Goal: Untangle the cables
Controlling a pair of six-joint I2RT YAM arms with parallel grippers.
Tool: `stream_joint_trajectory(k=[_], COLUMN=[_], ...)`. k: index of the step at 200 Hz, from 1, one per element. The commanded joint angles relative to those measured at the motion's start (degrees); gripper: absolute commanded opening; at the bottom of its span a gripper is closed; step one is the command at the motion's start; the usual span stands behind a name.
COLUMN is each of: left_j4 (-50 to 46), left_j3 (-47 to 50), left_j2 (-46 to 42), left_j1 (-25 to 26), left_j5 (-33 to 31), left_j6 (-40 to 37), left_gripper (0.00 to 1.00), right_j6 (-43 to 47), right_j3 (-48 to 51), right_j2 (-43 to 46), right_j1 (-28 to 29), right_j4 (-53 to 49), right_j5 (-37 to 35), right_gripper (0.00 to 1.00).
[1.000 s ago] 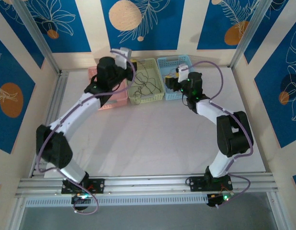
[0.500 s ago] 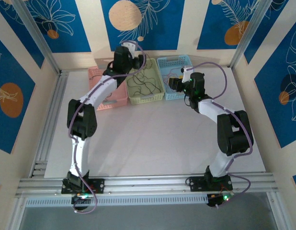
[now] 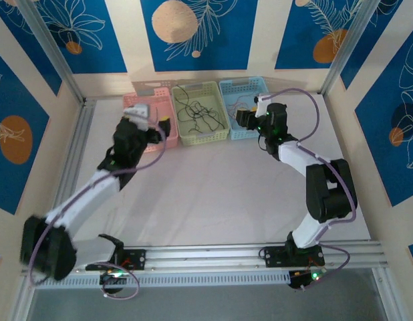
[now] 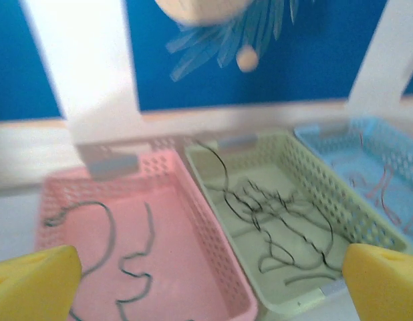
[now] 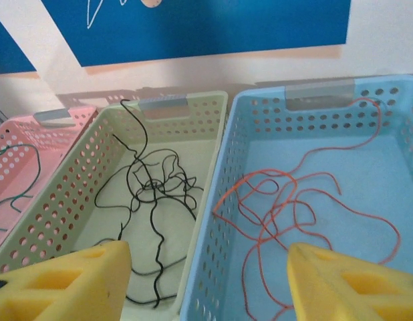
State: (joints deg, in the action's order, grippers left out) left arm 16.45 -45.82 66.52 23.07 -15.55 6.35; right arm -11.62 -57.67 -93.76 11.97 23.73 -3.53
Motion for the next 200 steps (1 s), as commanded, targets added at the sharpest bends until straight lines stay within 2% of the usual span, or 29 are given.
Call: stream_joint_trajectory(k=[1, 25, 51, 66, 100, 113, 122, 134, 145, 173, 188, 200], left_j4=[5.7, 13.9, 17.2, 21.6, 27.5, 25.1, 29.0, 31.6, 36.2, 32.5, 30.5, 27.9], left_j3=[12.4, 21.6, 24.3, 25.2, 25.3, 23.8, 24.0, 23.8, 24.3, 23.3, 23.1, 23.3], left_j2=[-3.9, -5.5, -4.0, -0.7, 5.2, 5.6, 7.0, 8.3, 10.7, 10.2, 9.6, 8.4], left_j1=[-1.2, -2.1, -3.3, -4.8, -8.2, -9.6, -10.8, -12.9, -13.6, -14.7, -14.9, -15.1], left_j5=[-7.6, -10.3, -9.9, -6.1, 0.5, 3.6, 5.3, 8.1, 8.0, 8.0, 5.1, 5.5], left_j6=[-3.7, -7.0, -7.5, -8.7, -11.6, -11.3, -11.4, -11.6, -13.5, -13.2, -13.4, -12.3], left_gripper=[1.0, 1.0, 0.99, 1.0, 1.0, 1.0, 1.0, 1.0, 1.0, 1.0, 1.0, 1.0], right_j6=[2.0, 3.8, 5.9, 6.4, 5.7, 4.8, 4.1, 4.2, 4.2, 4.0, 4.7, 4.2], right_j3=[3.8, 10.5, 17.6, 20.7, 27.5, 29.5, 26.5, 25.6, 26.3, 27.7, 26.3, 26.9], right_j2=[8.4, 16.0, 22.4, 24.1, 22.1, 18.7, 18.0, 17.2, 17.2, 17.9, 18.4, 18.8], right_j1=[0.1, 0.2, -1.0, -2.8, -9.3, -11.3, -12.3, -12.6, -12.9, -13.2, -13.1, -13.1], right_j4=[-4.1, -6.4, -5.8, -5.4, 3.8, 9.8, 3.3, 3.1, 5.8, 7.5, 2.6, 1.3], right_j5=[-3.2, -6.8, -8.7, -10.2, -8.5, -7.5, -6.6, -5.6, -4.9, -4.3, -5.4, -7.4], right_gripper=[0.63, 0.63, 0.64, 0.64, 0.64, 0.64, 0.63, 0.63, 0.63, 0.62, 0.62, 0.61])
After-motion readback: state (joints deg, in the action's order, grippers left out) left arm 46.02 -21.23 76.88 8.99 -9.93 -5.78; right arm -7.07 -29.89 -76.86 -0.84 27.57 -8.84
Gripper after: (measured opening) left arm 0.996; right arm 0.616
